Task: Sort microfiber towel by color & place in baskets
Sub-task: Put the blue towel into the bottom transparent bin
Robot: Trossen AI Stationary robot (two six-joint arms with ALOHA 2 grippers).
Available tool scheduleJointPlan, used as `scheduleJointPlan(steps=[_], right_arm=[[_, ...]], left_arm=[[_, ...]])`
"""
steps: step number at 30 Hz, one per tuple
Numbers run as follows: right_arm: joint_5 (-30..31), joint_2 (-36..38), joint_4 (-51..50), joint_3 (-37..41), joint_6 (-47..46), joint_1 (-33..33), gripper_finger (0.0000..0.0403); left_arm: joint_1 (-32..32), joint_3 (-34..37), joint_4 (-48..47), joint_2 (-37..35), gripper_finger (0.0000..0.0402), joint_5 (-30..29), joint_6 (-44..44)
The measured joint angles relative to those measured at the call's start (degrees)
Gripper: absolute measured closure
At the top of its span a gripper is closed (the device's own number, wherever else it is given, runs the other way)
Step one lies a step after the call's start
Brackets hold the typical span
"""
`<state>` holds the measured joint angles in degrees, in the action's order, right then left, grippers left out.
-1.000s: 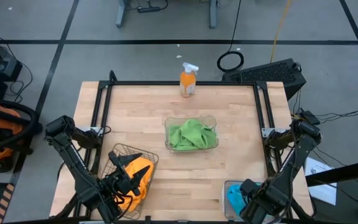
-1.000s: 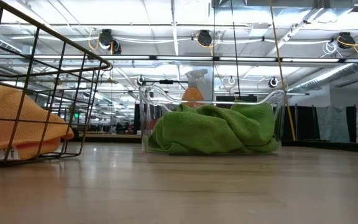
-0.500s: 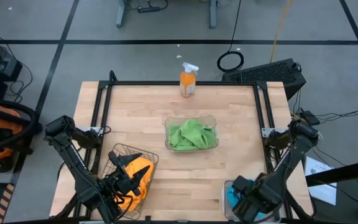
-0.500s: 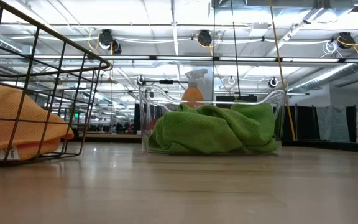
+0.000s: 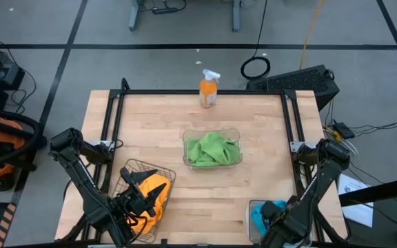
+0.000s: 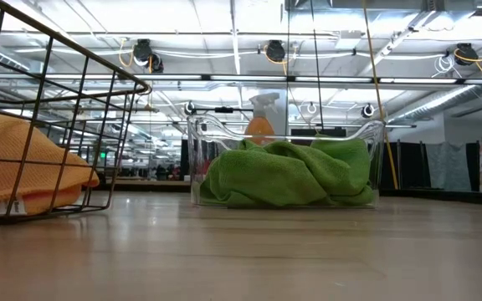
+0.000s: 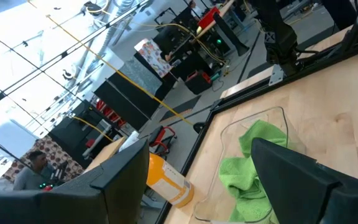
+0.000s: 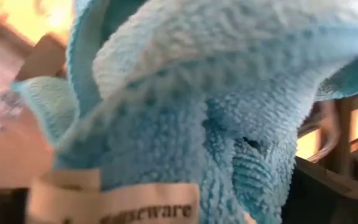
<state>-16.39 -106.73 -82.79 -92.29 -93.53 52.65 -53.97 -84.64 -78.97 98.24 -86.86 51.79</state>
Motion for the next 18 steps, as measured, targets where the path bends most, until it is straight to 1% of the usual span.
scheduleJointPlan(steps=[4, 7, 11, 18], right_arm=[[3.1, -0.7, -2.8, 0.0, 3.5, -0.5, 0.0089], [1.9, -0.4, -2.9, 0.0, 4.4, -0.7, 0.0089], [1.3, 2.0, -3.2, -1.7, 0.6, -0.2, 0.0089], [1.5, 3.8, -1.9, -11.6, -8.3, 0.3, 0.0097]], left_arm=[[0.0, 0.0, 0.0, 0.0, 0.0114, -0.2, 0.0], [0.0, 0.0, 0.0, 0.0, 0.0114, -0.2, 0.0], [0.0, 0.0, 0.0, 0.0, 0.0114, -0.2, 0.0], [0.0, 0.0, 0.0, 0.0, 0.0114, -0.3, 0.0]])
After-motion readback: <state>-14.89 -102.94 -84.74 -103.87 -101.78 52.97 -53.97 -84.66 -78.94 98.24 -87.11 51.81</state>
